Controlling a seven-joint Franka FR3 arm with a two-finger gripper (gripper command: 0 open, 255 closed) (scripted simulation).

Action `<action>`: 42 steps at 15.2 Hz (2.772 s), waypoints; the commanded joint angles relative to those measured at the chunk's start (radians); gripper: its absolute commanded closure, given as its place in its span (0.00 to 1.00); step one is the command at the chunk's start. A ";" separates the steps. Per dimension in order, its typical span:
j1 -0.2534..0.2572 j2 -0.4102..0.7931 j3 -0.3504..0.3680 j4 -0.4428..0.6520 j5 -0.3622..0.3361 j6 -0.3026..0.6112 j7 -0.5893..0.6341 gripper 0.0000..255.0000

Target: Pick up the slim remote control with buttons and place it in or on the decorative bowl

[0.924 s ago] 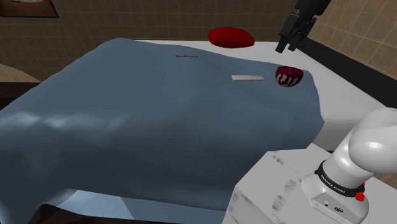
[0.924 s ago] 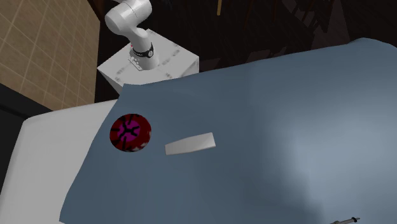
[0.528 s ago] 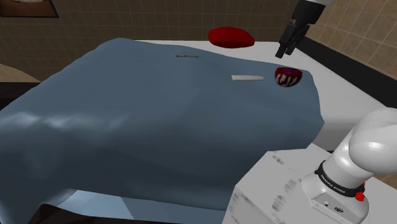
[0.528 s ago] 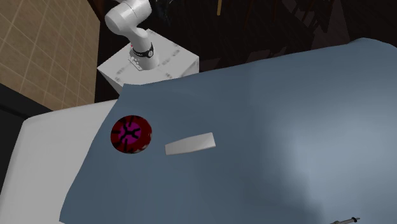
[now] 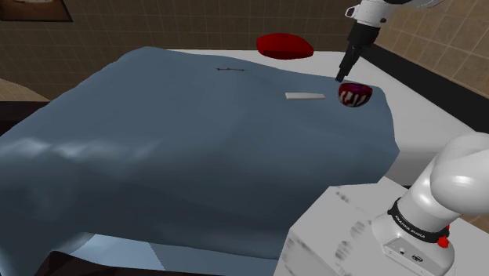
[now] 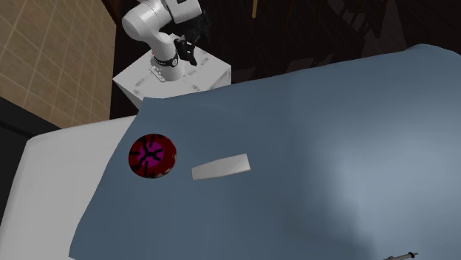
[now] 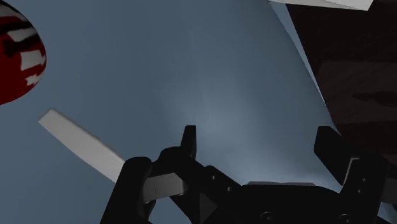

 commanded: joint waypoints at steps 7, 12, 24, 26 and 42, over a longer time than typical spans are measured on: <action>0.035 0.263 -0.162 0.097 -0.017 0.133 -0.321 0.00; 0.054 0.463 -0.240 0.205 0.035 0.196 -0.526 0.00; -0.049 0.996 -0.248 0.621 0.253 0.224 -0.973 0.00; -0.082 1.084 -0.229 0.715 0.276 0.212 -1.024 0.00; -0.114 1.194 -0.198 0.754 0.311 0.278 -1.073 0.00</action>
